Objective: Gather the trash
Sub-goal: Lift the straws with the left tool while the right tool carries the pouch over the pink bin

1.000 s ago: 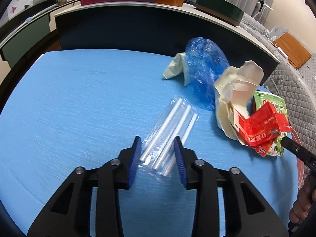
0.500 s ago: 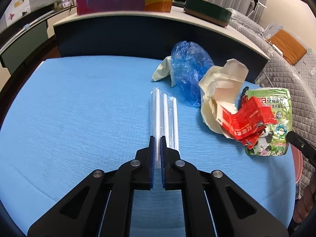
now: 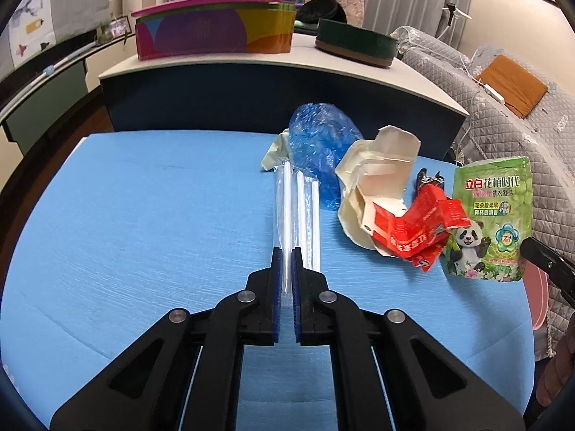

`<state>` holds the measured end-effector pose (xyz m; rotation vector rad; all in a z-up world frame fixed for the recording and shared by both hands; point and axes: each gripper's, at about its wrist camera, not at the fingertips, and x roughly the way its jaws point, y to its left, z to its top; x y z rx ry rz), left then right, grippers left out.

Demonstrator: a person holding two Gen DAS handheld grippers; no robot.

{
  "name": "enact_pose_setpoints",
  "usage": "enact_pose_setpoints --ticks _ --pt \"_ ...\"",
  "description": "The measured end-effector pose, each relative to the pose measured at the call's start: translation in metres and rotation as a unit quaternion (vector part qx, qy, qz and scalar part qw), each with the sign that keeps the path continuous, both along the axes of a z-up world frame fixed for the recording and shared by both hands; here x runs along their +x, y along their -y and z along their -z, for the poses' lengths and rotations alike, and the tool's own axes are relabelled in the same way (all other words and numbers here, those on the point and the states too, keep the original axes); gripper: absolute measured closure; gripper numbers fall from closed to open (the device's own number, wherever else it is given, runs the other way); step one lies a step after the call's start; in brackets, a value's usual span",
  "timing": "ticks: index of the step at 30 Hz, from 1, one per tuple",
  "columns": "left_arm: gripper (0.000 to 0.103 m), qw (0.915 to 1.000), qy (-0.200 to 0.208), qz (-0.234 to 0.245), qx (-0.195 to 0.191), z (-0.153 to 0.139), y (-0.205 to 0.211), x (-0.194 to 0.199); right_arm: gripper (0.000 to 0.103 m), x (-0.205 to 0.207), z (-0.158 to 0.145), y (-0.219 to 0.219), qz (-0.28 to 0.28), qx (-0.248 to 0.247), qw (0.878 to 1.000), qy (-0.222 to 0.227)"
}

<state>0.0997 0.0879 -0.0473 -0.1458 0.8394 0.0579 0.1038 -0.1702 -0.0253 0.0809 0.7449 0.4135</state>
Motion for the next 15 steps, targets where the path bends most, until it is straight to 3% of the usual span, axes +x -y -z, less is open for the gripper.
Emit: enact_pose_setpoints --ticks 15 --pt "0.098 0.9991 0.036 0.018 0.009 -0.021 0.024 -0.016 0.102 -0.02 -0.023 0.012 0.003 0.011 0.999 0.032"
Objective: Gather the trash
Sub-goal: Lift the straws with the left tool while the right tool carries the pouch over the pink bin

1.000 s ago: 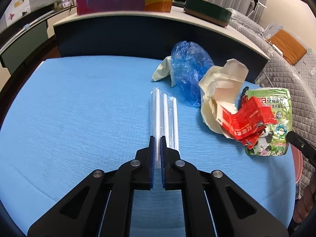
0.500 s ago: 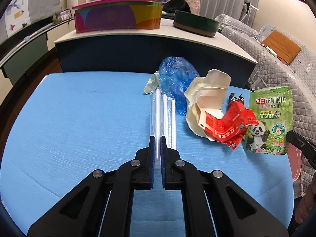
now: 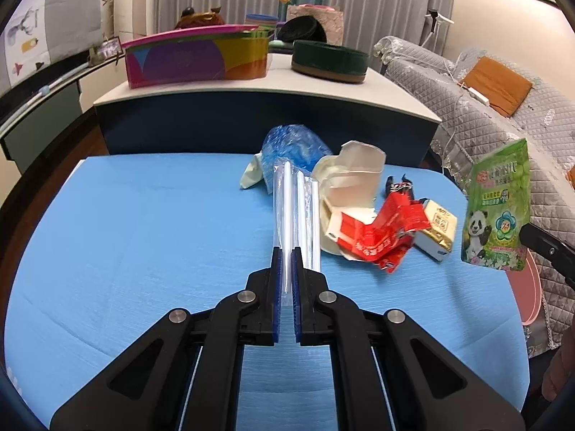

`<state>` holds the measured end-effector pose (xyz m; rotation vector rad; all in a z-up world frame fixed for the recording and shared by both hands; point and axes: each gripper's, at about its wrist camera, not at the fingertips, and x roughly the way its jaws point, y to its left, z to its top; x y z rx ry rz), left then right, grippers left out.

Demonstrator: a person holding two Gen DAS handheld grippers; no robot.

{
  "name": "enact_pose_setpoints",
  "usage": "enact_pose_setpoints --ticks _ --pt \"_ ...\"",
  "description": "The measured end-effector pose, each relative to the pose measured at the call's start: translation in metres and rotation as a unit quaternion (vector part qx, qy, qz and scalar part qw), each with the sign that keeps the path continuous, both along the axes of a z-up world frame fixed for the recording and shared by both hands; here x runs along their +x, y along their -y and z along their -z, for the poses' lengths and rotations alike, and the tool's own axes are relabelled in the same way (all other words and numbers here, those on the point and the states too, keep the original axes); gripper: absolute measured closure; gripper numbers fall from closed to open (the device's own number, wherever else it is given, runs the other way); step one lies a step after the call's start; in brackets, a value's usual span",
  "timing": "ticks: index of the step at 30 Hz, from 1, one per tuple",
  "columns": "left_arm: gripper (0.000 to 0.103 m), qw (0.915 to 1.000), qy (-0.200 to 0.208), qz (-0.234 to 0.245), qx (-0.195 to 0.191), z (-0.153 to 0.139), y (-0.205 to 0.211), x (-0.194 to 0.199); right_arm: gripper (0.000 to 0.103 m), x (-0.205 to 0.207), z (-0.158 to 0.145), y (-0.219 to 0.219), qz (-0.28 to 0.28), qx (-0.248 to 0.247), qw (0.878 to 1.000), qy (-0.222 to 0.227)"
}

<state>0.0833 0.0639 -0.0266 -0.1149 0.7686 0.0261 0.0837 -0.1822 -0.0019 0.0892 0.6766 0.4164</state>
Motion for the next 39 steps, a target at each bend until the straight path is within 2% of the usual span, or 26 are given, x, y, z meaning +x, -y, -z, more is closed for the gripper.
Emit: enact_pose_setpoints --ticks 23,32,39 --pt "0.098 0.9976 0.054 0.042 0.005 -0.03 0.06 -0.015 0.102 -0.03 -0.015 0.055 0.055 -0.007 0.998 0.024" --pt "0.098 0.996 0.062 0.064 -0.001 -0.037 0.094 -0.018 0.102 -0.038 -0.018 0.087 0.097 -0.027 0.994 0.032" --pt "0.098 0.9944 0.056 0.089 -0.01 -0.039 0.124 -0.016 0.102 -0.044 -0.02 0.117 0.127 -0.024 0.991 0.029"
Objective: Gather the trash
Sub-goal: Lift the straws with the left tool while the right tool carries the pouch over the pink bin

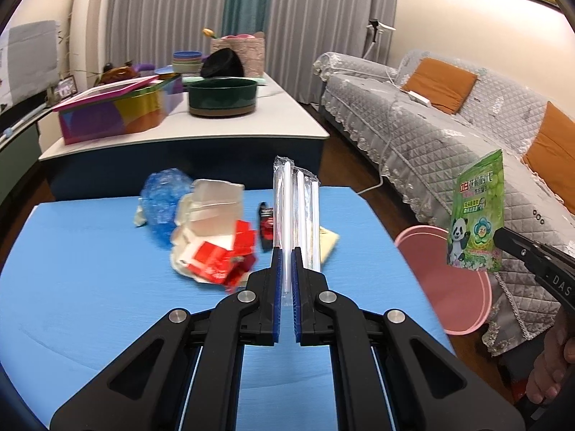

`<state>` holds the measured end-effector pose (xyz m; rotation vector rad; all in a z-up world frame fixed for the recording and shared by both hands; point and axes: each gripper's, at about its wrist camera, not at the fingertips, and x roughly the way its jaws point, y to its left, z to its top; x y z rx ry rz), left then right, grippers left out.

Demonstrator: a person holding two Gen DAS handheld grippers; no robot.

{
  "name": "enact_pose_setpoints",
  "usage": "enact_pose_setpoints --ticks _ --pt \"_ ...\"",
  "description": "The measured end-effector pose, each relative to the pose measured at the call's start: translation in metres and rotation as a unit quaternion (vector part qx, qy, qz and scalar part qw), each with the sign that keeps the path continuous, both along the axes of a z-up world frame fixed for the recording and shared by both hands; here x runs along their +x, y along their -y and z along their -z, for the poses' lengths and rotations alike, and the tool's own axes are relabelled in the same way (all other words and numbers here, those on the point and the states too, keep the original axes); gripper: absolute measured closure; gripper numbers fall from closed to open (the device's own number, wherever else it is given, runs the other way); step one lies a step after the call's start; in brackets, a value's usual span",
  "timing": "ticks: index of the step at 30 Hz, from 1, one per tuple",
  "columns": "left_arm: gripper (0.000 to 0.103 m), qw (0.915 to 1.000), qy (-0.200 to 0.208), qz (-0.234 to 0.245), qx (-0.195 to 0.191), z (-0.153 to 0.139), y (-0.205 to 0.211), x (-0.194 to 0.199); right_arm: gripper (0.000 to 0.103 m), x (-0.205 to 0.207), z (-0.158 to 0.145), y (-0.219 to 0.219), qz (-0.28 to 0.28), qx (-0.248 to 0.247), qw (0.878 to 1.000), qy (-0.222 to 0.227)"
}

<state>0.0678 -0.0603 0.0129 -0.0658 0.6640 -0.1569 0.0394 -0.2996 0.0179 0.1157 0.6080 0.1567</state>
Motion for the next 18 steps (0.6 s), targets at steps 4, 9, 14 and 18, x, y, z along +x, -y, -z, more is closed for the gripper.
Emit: enact_pose_setpoints --ticks 4,9,14,18 --pt "0.098 0.9999 -0.001 0.012 0.0 -0.003 0.017 0.001 0.102 -0.001 -0.001 0.013 0.016 0.001 1.0 -0.003" --pt "0.098 0.9998 -0.003 0.022 -0.002 -0.005 0.038 0.003 0.102 -0.002 -0.002 0.031 0.032 0.017 0.999 -0.008" --pt "0.098 0.9993 0.0 0.037 0.001 -0.008 0.063 0.005 0.102 -0.003 -0.006 0.042 0.044 0.02 0.999 -0.004" --pt "0.098 0.9988 0.002 0.05 0.004 -0.01 0.079 0.007 0.102 -0.001 -0.006 0.051 0.054 0.027 0.998 -0.005"
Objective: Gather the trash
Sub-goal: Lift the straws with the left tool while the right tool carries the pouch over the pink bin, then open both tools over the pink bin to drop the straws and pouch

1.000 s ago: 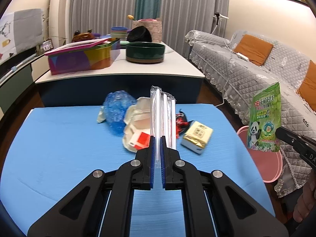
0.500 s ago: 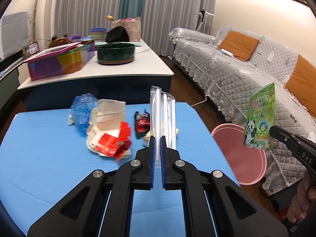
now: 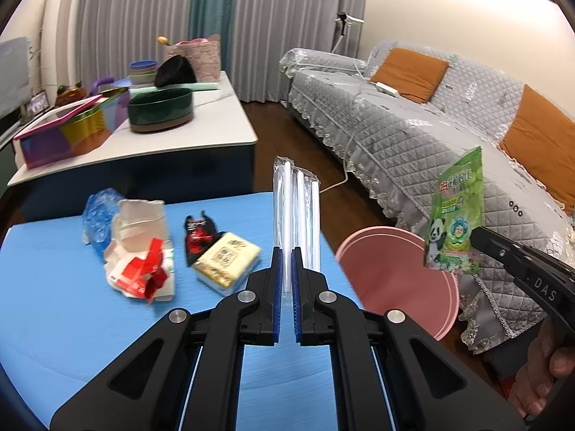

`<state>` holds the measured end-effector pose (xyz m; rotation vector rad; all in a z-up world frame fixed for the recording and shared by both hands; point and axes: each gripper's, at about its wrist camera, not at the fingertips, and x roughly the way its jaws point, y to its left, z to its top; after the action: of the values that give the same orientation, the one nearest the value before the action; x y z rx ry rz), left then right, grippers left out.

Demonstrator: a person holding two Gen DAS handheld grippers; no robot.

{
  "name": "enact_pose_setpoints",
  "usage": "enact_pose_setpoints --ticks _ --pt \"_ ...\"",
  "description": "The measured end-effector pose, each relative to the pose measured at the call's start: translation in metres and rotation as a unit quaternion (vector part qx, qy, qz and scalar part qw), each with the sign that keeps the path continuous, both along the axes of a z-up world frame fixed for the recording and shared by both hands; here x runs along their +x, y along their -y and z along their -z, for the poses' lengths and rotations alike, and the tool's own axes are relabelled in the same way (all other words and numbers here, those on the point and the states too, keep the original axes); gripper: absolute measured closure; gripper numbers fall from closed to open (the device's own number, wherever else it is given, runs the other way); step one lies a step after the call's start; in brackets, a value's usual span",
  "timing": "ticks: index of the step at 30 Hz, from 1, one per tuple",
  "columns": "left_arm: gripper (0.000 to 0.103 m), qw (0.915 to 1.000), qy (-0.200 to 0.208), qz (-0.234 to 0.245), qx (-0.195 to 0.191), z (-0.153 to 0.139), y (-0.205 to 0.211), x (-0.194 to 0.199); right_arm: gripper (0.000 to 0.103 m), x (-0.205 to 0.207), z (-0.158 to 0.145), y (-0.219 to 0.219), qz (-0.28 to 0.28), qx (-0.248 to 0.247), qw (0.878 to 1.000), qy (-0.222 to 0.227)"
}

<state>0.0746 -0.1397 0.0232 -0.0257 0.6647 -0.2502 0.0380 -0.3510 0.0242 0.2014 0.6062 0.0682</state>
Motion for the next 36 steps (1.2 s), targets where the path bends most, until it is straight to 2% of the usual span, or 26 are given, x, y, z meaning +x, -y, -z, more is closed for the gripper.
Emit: enact_pose_setpoints --ticks 17,31,32,34,36 --pt "0.098 0.9986 -0.009 0.052 0.006 0.007 0.07 0.02 0.102 0.014 0.004 0.047 0.046 0.013 0.999 -0.016" --pt "0.097 0.9956 -0.037 0.086 0.006 0.033 0.117 0.045 0.099 0.027 0.019 0.061 0.052 0.014 0.998 -0.039" --pt "0.096 0.9953 -0.041 0.087 0.006 0.035 0.119 0.047 0.098 0.028 0.02 0.062 0.055 0.013 0.998 -0.042" --pt "0.077 0.9952 -0.047 0.086 0.003 0.037 0.121 0.051 0.092 0.029 0.023 0.066 0.06 0.017 0.997 -0.047" --pt "0.07 0.9956 -0.044 0.083 0.0 0.037 0.119 0.05 0.076 0.029 0.023 0.07 0.066 0.021 0.997 -0.047"
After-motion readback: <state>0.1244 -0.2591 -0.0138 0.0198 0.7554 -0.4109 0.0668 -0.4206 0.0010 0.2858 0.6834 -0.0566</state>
